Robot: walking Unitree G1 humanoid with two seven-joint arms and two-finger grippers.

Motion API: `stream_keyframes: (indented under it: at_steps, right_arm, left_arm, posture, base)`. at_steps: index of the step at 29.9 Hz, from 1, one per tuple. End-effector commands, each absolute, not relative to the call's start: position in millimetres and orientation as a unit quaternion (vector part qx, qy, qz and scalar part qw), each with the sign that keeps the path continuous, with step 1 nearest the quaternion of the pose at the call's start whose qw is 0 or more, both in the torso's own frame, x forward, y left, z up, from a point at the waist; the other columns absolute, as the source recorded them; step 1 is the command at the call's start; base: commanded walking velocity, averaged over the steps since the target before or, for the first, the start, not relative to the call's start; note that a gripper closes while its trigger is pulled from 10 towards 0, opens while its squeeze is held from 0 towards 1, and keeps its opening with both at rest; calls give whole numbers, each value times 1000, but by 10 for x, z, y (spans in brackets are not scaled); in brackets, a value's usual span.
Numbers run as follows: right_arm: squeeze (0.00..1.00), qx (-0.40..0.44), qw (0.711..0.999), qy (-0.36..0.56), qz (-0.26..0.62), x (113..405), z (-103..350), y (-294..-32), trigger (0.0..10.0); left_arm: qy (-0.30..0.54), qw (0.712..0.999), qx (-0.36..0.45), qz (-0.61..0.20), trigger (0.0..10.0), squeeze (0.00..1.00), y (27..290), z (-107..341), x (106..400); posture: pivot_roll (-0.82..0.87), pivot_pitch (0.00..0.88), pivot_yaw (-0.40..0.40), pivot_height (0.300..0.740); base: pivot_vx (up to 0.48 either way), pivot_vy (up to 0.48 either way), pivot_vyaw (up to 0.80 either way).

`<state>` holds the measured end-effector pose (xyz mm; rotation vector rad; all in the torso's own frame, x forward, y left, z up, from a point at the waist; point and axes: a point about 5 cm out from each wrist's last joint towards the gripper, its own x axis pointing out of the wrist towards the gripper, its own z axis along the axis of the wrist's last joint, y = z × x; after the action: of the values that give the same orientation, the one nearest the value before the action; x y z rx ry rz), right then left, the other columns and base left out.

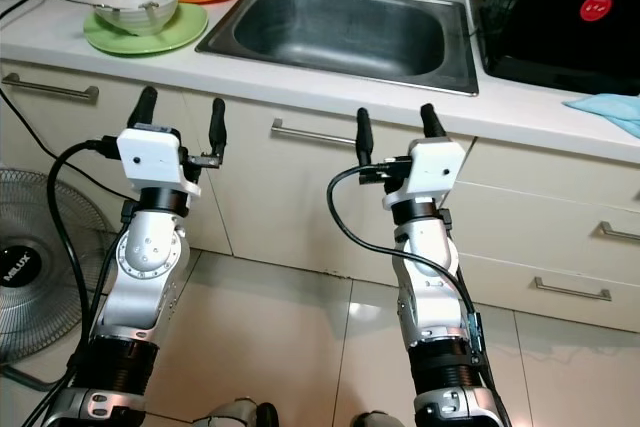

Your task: Kitchen organization

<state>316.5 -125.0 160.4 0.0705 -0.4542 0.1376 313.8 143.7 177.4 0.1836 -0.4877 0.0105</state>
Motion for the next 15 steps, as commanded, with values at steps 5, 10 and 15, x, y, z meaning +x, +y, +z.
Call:
stream_keyframes:
  at_steps: [5, 10, 15]
  right_arm:
    - [0, 31, 975, -210, 60, 3192, 1574, -1307, 10000]
    - [0, 30, 979, -195, 59, 3205, 1541, -1325, 10000]
    - [0, 26, 978, -197, 60, 3208, 1545, -1325, 10000]
  left_arm:
    - [-221, 973, 73, 3, 10000, 0, 1416, 1720, 3158]
    - [-215, 974, 70, 5, 10000, 0, 1428, 1698, 3161]
    - [-212, 975, 71, 7, 10000, 0, 1437, 1690, 3165]
  posture:
    - [30, 100, -22, 740]
    - [28, 102, -22, 740]
    - [28, 104, -23, 740]
  base:
    - [0, 0, 0]
    - [0, 0, -733]
    - [0, 0, -480]
